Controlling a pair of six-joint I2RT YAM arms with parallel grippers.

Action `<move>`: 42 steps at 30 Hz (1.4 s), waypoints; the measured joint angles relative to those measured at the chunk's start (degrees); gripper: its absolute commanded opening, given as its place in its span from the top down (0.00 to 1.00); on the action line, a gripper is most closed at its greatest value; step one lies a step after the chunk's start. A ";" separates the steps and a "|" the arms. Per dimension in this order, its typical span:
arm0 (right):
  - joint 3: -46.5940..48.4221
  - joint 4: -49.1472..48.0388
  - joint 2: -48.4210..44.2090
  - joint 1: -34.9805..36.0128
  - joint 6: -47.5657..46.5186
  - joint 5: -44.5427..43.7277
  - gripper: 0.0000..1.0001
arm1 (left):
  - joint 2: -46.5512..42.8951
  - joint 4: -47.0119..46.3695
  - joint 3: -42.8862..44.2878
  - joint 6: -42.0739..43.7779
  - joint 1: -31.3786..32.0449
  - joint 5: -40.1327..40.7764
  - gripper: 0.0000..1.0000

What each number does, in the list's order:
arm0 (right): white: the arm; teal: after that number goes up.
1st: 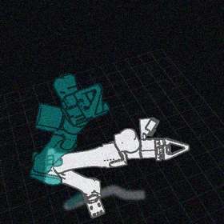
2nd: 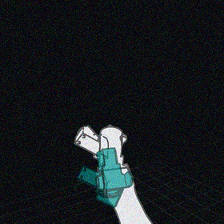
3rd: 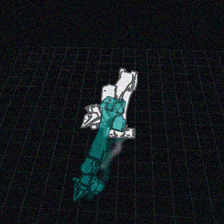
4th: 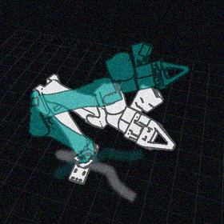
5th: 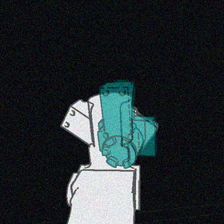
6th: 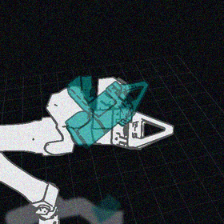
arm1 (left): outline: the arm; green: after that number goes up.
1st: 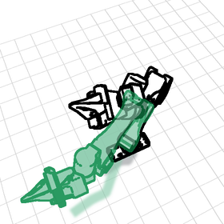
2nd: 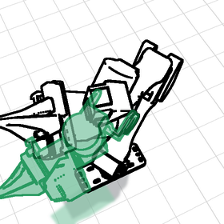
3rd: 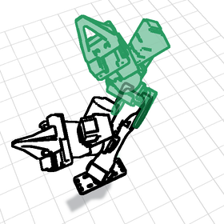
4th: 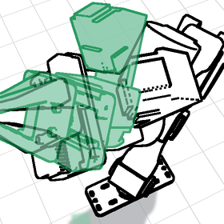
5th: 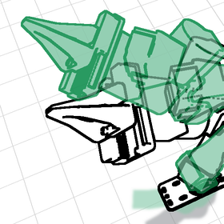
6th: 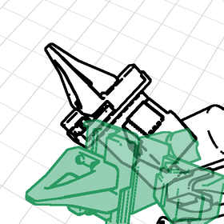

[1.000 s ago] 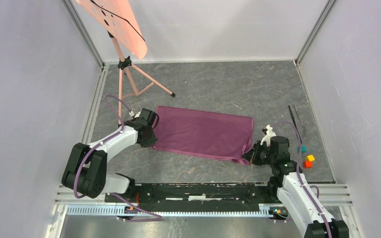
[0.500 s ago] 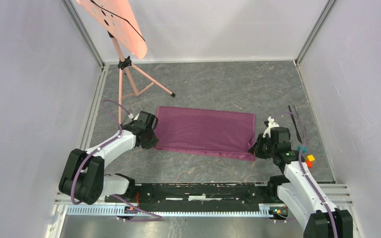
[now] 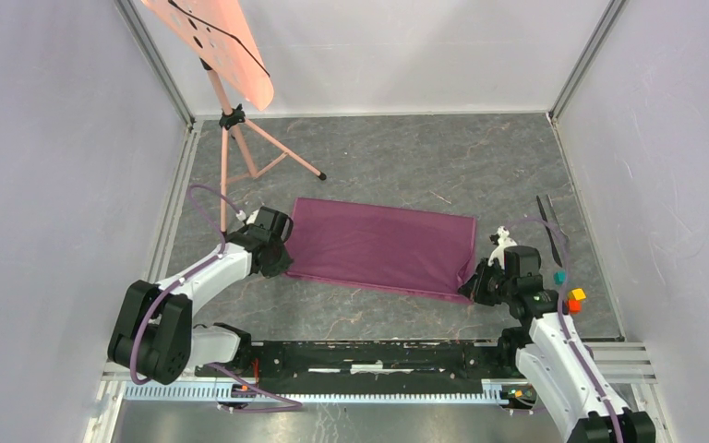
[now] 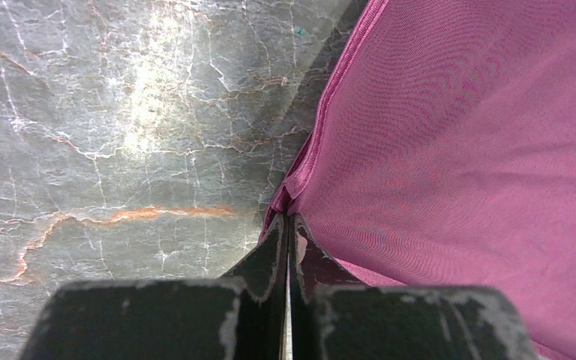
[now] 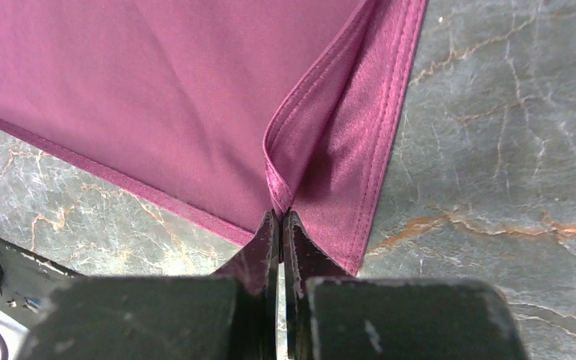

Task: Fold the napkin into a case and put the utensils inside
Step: Fold and flatten the napkin at the center of the board.

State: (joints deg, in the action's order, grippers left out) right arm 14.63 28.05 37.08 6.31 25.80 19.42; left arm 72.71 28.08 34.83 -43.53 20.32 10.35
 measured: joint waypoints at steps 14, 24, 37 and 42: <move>-1.64 2.40 -1.88 0.09 0.79 0.09 0.62 | -2.27 2.75 0.00 0.02 0.00 0.48 0.54; 7.45 5.90 -4.22 0.09 -2.10 -1.42 0.41 | -17.25 6.01 0.55 0.07 0.00 -3.98 0.24; 0.76 -5.73 5.18 0.09 -2.01 2.16 0.47 | -1.57 -6.01 0.28 0.09 0.00 -14.29 0.13; -0.48 -5.60 3.78 0.09 -1.01 -2.32 0.45 | -1.46 -8.63 -2.19 0.09 0.00 -15.72 0.08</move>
State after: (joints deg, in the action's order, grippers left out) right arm 14.15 22.46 40.86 6.39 24.80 17.10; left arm 71.24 19.44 32.64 -43.44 20.32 -5.37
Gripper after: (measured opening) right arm 0.531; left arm 0.892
